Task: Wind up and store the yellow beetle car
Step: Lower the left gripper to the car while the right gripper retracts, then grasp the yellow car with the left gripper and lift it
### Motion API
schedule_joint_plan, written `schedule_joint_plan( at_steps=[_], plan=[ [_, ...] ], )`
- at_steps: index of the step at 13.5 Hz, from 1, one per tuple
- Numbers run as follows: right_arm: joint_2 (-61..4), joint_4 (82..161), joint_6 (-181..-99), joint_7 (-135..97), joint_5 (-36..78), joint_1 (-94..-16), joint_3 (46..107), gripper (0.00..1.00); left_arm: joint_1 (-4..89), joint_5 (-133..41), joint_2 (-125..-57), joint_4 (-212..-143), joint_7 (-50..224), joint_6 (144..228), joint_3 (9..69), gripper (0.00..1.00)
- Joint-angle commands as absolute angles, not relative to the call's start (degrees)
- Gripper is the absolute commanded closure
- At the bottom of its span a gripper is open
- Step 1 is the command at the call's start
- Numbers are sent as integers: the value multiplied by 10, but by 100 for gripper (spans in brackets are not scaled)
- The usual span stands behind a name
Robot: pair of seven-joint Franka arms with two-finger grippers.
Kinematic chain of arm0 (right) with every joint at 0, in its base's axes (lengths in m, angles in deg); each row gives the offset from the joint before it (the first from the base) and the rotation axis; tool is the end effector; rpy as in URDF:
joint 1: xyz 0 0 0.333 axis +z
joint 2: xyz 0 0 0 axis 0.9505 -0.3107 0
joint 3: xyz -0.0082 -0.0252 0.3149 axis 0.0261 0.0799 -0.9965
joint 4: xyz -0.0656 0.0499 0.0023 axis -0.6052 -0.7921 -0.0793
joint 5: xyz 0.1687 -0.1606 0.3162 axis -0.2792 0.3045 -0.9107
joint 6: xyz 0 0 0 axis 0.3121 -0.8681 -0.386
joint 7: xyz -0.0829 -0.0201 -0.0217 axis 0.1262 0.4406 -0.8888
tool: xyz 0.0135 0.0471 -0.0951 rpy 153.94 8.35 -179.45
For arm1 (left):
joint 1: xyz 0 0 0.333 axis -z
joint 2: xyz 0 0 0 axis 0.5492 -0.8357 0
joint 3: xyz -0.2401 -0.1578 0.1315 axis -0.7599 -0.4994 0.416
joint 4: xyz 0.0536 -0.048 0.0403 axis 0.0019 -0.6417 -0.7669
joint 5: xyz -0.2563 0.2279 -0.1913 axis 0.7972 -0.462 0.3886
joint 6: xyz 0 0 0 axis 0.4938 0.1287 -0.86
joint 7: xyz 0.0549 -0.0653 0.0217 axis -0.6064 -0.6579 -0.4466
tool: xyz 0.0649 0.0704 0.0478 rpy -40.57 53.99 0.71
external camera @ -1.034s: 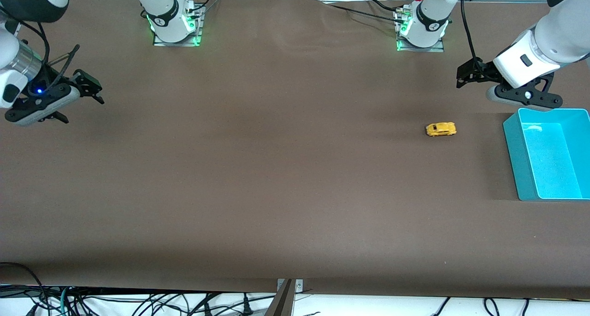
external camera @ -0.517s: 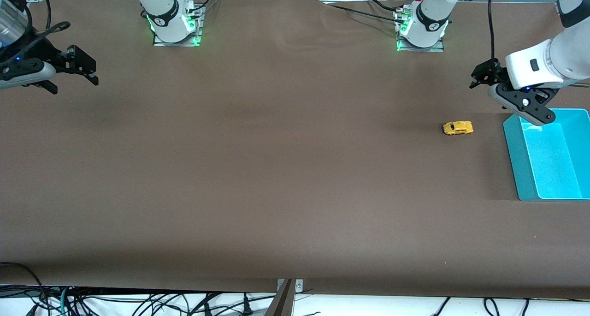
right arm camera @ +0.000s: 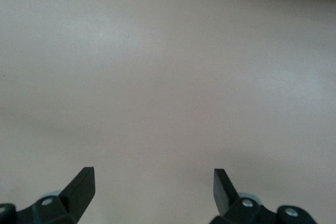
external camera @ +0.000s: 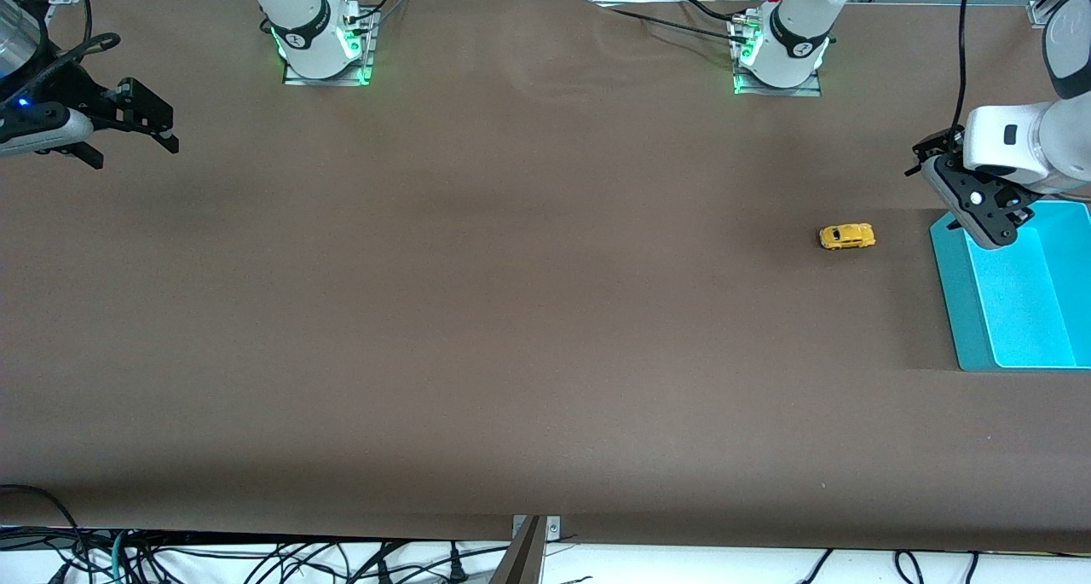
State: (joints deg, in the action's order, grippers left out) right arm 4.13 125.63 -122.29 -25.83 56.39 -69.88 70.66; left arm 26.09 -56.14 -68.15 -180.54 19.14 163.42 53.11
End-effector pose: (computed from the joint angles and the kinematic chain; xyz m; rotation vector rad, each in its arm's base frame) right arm 0.5149 0.0221 0.6100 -3.0946 -0.3705 -0.0929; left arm 0.5536 0.0306 0.4985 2.6459 -1.4972 -0.2762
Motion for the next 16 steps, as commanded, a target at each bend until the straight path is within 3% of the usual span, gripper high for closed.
schedule_joint_plan(
  at_steps=[1,7,13,16],
  plan=[
    [45,1253,-1218,-251,557,-689,715,0,252,-575,-672,-1857,94,1683,528,0],
    [55,1260,-1220,-253,557,-689,715,0,229,-575,-666,-1990,3,1802,528,0],
    [56,1263,-1221,-256,557,-689,716,0,176,-568,-671,-2140,-91,2012,525,0],
    [55,1264,-1220,-255,557,-689,716,0,177,-560,-708,-2203,-99,2124,523,0]
  ],
)
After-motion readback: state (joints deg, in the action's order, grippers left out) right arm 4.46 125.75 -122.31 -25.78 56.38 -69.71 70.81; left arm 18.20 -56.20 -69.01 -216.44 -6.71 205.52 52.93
